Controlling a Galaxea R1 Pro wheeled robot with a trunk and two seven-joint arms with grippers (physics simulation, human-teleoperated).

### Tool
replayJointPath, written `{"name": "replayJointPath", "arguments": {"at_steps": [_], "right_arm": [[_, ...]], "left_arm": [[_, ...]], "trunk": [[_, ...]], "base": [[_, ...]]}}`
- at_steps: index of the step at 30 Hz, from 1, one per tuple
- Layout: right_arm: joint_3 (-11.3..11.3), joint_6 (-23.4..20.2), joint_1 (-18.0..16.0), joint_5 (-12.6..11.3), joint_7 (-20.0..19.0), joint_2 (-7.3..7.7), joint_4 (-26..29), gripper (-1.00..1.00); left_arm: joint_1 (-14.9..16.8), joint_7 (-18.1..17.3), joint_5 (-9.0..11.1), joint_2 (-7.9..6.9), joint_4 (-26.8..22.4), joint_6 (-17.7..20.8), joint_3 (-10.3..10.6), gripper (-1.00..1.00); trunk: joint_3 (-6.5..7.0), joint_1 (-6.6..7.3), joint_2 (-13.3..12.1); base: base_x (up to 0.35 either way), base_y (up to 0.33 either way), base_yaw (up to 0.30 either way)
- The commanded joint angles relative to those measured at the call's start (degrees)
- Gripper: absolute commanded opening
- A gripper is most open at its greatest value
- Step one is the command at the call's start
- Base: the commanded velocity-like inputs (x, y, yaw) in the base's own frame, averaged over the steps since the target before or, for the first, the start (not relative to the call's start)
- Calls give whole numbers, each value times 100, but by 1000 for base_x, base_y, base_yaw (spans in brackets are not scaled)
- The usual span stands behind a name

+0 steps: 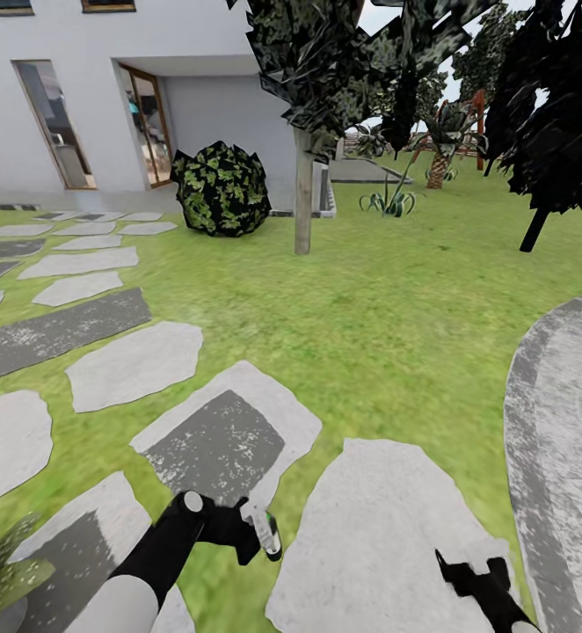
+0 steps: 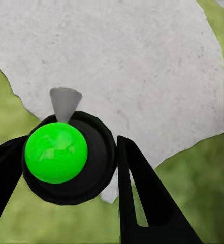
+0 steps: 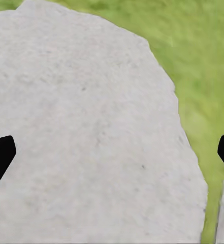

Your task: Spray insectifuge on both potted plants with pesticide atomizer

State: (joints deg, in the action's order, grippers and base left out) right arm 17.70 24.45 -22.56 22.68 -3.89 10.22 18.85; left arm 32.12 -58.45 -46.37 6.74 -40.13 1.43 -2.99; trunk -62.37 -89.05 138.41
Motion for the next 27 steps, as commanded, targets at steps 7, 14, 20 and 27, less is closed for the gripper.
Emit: {"name": "replayJointPath", "arguments": {"at_steps": [7, 14, 20, 27], "right_arm": [[-141, -269, -54, 654, -2553, 66, 1260, 100], [-144, -660, -163, 1826, -4008, 73, 1914, 100], [-841, -665, -178, 1888, -4745, 11, 2008, -100], [-1046, -661, -179, 1885, -5075, -110, 2146, -100]], "left_arm": [[-4, -26, -89, 20, 376, -100, 6, -100], [-4, -34, -107, 18, 413, -123, 24, -100], [-4, -63, -109, 43, 409, -93, 205, -100], [3, -60, -107, 53, 401, -5, 1055, -100]], "trunk": [[-5, 1, 2], [-5, 1, 2], [-5, 1, 2], [-5, 1, 2]], "base": [[0, 0, 0], [0, 0, 0], [0, 0, 0], [0, 0, 0]]}}
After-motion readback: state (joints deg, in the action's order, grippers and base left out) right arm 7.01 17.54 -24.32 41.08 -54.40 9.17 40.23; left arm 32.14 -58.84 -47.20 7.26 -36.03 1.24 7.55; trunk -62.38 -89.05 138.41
